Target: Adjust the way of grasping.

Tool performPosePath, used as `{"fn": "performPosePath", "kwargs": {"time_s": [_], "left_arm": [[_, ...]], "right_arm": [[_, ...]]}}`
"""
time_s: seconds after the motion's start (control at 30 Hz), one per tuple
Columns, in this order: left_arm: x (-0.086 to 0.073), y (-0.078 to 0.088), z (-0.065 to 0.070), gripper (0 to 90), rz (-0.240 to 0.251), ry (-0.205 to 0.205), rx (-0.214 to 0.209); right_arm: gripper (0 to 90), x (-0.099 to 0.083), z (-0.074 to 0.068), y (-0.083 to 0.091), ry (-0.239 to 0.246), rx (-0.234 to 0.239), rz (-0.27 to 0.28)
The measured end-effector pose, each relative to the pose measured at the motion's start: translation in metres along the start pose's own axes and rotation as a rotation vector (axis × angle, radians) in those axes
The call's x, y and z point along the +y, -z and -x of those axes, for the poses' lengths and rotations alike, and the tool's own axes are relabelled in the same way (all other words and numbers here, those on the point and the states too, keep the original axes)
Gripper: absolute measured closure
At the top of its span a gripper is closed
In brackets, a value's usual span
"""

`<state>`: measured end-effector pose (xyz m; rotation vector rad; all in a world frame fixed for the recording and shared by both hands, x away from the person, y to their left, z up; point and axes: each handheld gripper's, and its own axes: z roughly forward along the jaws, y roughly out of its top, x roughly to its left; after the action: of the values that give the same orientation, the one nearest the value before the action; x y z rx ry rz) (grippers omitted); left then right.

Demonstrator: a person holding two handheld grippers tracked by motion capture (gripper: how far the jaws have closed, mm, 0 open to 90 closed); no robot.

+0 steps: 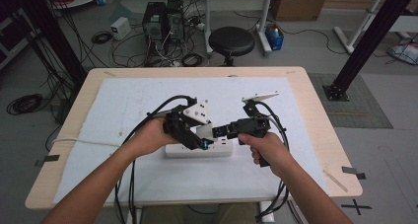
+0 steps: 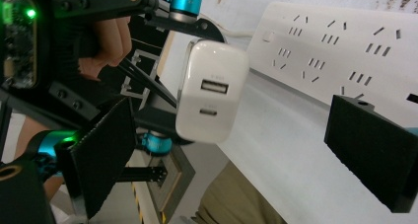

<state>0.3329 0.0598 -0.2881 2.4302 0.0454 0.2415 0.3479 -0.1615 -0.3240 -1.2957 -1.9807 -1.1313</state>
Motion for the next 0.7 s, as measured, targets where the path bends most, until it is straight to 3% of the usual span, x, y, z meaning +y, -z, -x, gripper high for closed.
{"fn": "performPosePath", "kwargs": {"time_s": [0.33, 0.7], "left_arm": [[0.004, -0.004, 0.003, 42.4, 0.014, -0.008, 0.003], [0.007, -0.007, 0.009, 42.4, 0.023, -0.032, 0.013]], "right_arm": [[26.4, 0.003, 0.01, -0.005, -0.035, 0.073, 0.031], [45.1, 0.002, 0.014, -0.012, -0.05, 0.128, 0.001]]}}
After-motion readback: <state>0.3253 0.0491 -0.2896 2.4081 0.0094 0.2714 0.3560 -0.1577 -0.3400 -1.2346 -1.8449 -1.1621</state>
